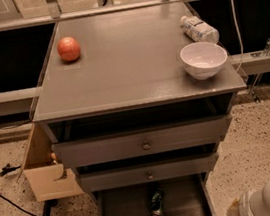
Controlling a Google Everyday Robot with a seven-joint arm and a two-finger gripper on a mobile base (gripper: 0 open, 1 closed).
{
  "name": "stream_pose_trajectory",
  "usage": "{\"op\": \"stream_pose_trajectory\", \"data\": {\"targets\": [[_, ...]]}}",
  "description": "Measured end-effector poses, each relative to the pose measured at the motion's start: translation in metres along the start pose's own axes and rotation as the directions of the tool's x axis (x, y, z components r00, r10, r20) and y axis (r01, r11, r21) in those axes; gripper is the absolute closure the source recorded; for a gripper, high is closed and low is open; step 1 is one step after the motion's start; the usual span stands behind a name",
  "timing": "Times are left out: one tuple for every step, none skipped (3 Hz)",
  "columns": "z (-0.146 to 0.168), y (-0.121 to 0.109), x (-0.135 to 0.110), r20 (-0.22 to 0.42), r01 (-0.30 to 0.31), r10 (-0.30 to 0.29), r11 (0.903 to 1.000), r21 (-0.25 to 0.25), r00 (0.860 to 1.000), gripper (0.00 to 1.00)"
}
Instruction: Close bottom drawer
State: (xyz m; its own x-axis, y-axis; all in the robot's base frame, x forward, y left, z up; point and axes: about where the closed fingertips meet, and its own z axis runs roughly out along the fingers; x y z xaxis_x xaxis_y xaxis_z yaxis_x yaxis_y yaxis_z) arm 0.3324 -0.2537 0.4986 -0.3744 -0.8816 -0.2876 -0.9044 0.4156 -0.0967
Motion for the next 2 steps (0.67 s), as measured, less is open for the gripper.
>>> {"op": "stream_pose_trajectory", "data": {"targets": [[0.0404, 0.0296, 0.0331, -0.043, -0.019, 0.015, 0.9939, -0.109, 0.999, 1.00], [0.0405, 0.0297, 0.0331, -0.043, -0.019, 0.015, 0.9939, -0.109, 0.999, 1.00]]}}
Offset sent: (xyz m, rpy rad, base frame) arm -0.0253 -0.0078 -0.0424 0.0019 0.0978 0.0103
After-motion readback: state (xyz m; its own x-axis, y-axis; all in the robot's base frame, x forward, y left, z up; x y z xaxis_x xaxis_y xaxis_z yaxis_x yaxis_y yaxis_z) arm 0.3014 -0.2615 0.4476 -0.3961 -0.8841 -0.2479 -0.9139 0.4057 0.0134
